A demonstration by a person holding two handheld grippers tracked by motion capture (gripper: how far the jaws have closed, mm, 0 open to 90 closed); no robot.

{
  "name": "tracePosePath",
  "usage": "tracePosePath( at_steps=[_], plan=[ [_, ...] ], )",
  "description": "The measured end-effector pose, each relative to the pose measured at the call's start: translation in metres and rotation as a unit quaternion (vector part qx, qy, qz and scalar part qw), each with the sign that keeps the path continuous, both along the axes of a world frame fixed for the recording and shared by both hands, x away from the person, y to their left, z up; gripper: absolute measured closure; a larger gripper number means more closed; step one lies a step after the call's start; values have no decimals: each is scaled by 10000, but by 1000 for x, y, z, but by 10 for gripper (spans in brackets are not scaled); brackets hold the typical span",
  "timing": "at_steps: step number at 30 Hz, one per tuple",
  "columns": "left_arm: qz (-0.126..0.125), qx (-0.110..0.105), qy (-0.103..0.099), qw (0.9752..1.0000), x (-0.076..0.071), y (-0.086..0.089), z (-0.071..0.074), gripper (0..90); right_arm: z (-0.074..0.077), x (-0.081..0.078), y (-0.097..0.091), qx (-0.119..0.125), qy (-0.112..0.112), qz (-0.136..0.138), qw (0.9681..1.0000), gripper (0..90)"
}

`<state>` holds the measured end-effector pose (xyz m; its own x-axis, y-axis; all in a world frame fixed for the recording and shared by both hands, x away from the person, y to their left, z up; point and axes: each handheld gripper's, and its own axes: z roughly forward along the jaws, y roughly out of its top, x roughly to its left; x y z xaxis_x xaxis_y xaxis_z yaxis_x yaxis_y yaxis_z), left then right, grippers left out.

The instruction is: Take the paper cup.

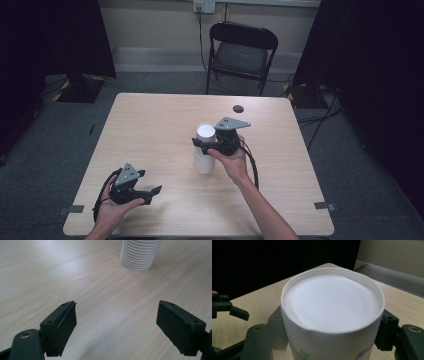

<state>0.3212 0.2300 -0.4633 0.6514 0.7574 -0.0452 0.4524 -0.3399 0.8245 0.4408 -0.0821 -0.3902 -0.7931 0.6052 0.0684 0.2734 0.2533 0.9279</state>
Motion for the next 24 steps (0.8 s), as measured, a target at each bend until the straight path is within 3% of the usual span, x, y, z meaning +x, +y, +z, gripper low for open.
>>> tracePosePath(
  at_steps=[6, 18, 24],
  plan=[
    [-36, -14, -53, 10000, 0, 0, 1, 170, 7, 0, 1, 33, -39, 2, 10000, 303],
    [5, -16, 29, 10000, 1, -1, 0, 164, 18, 1, 2, 89, -74, 5, 9999, 310],
    [-20, -33, -135, 9999, 0, 0, 1, 183, 25, 1, 0, 147, -55, -8, 9999, 315]
  ],
)
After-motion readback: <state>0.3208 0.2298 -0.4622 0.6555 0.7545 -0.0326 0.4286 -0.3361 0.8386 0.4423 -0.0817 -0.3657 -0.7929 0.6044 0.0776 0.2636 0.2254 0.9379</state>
